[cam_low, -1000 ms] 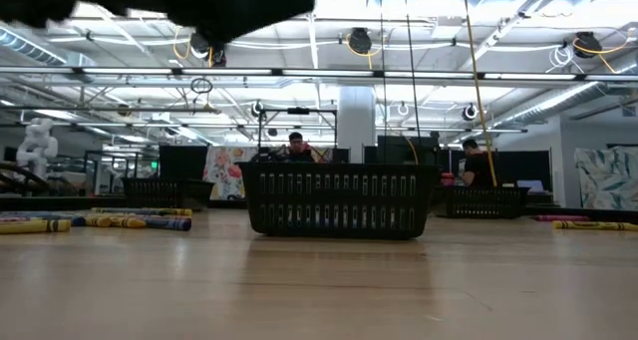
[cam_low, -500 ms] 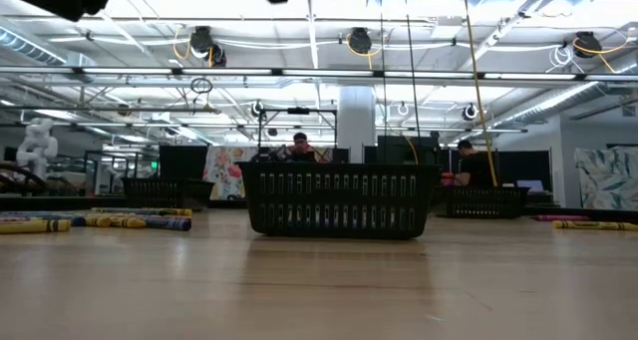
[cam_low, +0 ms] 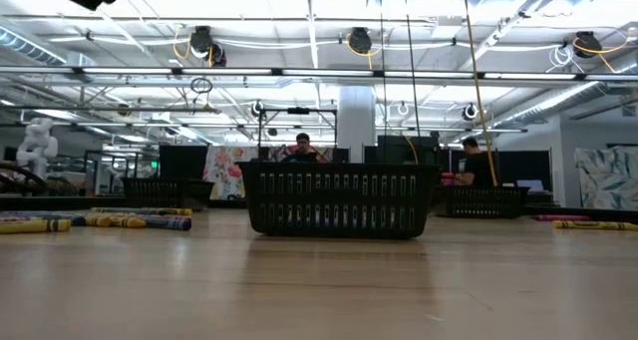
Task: Sort crayons
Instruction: Put the pink crayon into the top left black bin
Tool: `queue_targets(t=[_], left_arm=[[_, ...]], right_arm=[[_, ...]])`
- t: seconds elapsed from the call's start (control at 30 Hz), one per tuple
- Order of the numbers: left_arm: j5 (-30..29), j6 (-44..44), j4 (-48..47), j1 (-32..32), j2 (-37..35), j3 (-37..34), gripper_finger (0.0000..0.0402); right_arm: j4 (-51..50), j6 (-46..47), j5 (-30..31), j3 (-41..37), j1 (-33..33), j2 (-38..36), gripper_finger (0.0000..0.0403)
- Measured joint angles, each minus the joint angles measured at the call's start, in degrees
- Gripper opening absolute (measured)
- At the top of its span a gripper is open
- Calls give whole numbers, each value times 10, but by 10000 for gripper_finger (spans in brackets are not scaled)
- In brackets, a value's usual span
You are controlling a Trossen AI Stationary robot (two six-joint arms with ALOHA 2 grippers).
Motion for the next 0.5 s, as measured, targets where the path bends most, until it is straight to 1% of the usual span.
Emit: queue_targets(t=[0.07, 0.17, 0.3, 0.5], left_arm=[[0, 5, -22, -1, 0, 13, 218], [0, 13, -52, -1, 0, 30, 183], [0, 11, -62, 3, -1, 39, 132], [13, 0, -63, 6, -1, 39, 72]], right_arm=[[0, 0, -1, 0, 0, 0, 0], [0, 0, -2, 0, 0, 0, 0], [0, 0, -2, 0, 0, 0, 0], [0, 0, -2, 0, 0, 0, 0]])
